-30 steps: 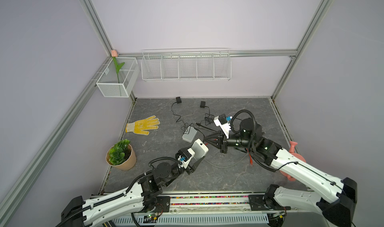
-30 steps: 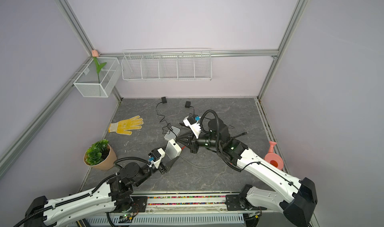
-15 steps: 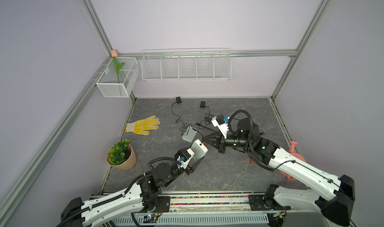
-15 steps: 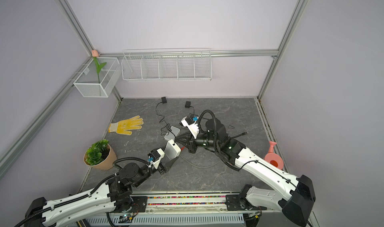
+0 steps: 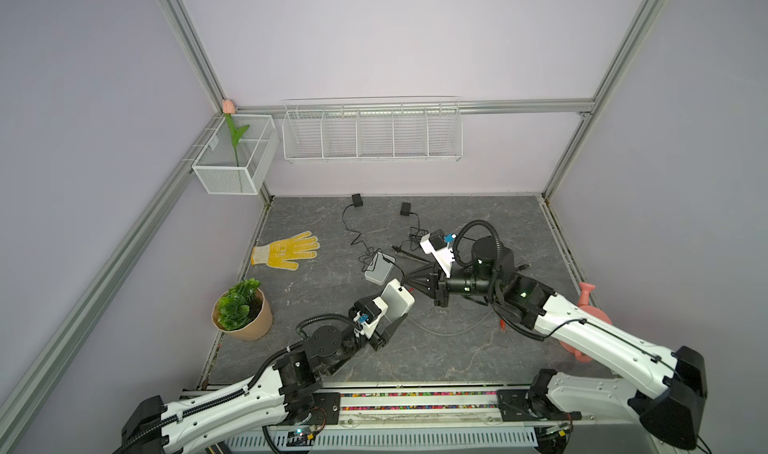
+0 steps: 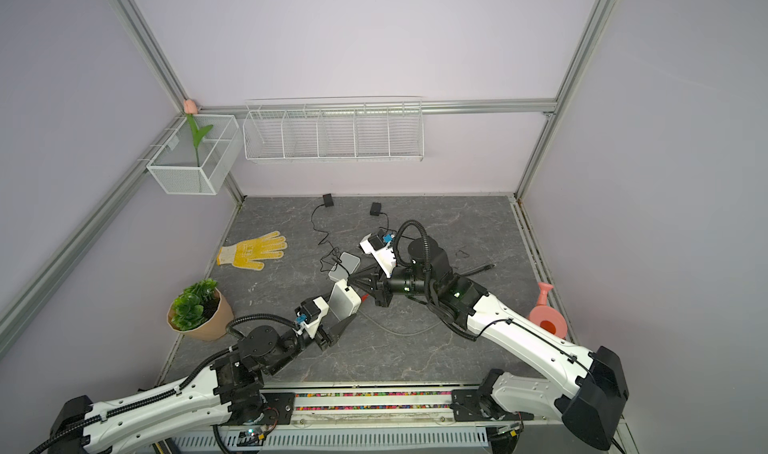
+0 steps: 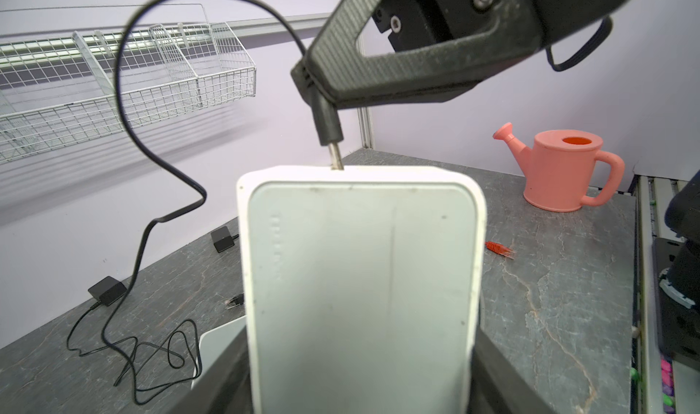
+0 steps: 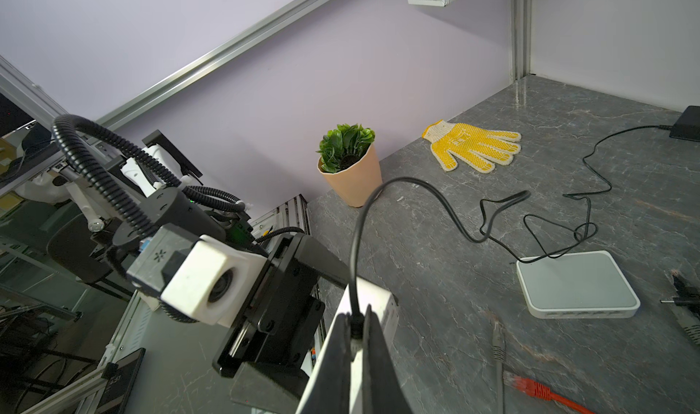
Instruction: Insert the plug into the switch port
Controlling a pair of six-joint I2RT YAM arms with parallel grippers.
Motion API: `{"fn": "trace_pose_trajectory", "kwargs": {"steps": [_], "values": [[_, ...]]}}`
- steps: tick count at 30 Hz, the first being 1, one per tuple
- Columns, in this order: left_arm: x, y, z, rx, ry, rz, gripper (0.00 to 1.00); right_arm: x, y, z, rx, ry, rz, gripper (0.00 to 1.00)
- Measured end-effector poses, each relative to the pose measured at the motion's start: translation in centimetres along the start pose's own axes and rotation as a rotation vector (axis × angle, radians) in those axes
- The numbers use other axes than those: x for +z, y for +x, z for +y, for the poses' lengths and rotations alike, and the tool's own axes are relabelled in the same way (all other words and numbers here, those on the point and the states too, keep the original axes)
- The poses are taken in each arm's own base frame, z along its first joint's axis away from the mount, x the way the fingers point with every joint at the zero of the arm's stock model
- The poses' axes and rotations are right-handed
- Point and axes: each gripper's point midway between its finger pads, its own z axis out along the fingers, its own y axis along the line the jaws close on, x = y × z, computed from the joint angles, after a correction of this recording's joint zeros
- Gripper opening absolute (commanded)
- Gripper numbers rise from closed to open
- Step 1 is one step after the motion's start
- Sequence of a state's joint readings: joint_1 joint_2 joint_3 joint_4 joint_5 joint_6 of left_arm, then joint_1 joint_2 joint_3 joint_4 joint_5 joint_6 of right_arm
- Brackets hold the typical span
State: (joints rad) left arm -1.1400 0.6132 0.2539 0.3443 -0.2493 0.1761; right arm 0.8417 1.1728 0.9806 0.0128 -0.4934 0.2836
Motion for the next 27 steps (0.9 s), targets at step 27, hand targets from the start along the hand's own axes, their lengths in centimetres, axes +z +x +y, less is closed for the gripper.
{"fn": "trace_pose_trajectory", "kwargs": {"steps": [27], "values": [[-0.31,0.21,0.35,-0.016,-0.016,0.012,0.0,0.68,0.42,-0.18,-0.011,0.02,-0.014,0.07]]}}
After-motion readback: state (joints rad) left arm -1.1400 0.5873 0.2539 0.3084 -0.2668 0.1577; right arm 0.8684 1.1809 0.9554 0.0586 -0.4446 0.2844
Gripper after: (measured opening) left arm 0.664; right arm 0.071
